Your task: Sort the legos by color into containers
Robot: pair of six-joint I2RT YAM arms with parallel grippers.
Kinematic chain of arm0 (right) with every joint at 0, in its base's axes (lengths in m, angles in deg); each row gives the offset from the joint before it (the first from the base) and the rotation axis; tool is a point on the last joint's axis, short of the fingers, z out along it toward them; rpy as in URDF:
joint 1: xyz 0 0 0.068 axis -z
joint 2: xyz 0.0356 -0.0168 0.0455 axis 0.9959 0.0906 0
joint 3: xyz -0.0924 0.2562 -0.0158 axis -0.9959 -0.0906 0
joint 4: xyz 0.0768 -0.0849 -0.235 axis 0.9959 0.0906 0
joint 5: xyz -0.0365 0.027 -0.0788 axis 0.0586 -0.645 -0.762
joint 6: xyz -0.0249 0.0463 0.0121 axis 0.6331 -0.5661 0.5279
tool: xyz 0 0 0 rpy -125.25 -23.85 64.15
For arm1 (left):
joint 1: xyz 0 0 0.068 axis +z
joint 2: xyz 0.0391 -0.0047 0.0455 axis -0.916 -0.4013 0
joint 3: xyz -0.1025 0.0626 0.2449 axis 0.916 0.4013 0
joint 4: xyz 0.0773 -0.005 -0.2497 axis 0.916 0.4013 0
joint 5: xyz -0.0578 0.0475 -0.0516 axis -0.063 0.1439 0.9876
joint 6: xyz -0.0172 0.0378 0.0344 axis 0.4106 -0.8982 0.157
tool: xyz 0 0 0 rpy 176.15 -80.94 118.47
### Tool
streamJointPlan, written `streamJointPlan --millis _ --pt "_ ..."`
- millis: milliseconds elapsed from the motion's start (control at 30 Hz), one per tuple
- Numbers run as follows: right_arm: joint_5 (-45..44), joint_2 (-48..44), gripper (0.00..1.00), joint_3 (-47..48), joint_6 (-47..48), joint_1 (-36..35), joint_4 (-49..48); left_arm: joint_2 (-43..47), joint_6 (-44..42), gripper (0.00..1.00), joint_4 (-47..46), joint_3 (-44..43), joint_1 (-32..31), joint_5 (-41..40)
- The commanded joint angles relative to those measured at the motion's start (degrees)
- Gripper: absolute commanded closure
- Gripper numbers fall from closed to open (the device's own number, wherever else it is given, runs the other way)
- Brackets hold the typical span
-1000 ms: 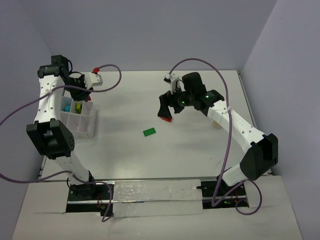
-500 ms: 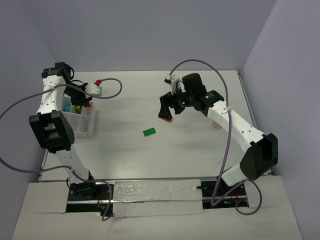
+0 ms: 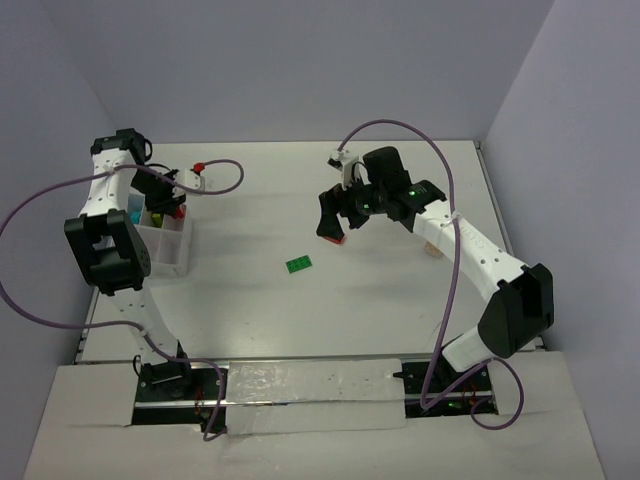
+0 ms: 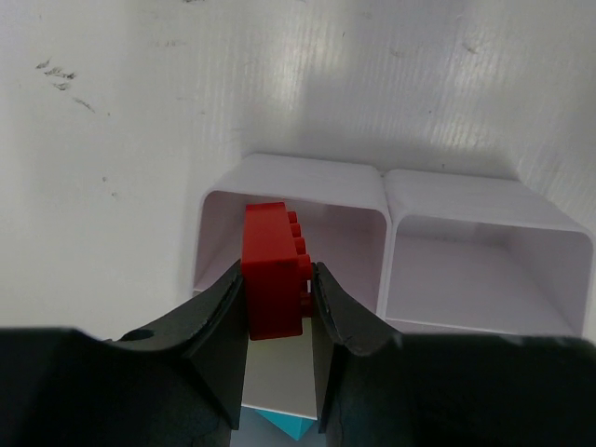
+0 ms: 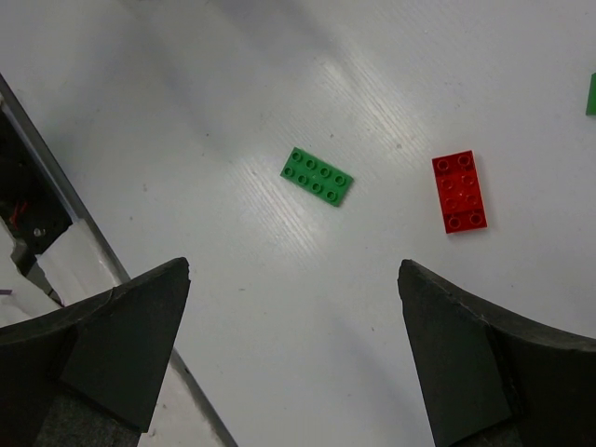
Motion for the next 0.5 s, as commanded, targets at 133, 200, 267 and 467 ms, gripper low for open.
streamJointPlan --millis 133,200,267,467 --pt "0.9 0.6 0.0 1.0 -0.3 0.4 0.2 -1.5 -3.4 0.8 2.9 -3.0 0.7 -1.7" --pt "0.9 0.6 0.0 1.1 -0.2 0.4 0.3 -1.6 -3.0 0.66 2.4 -3.2 0.8 -1.7" --pt "0.8 0.6 0.0 1.0 -0.2 0.4 0.3 -1.5 -3.1 0.54 2.6 -3.6 0.8 -1.4" --pt "-0.3 0.6 0.0 0.4 0.2 0.4 0.2 1.7 -2.4 0.28 3.2 -6.3 0.8 1.8"
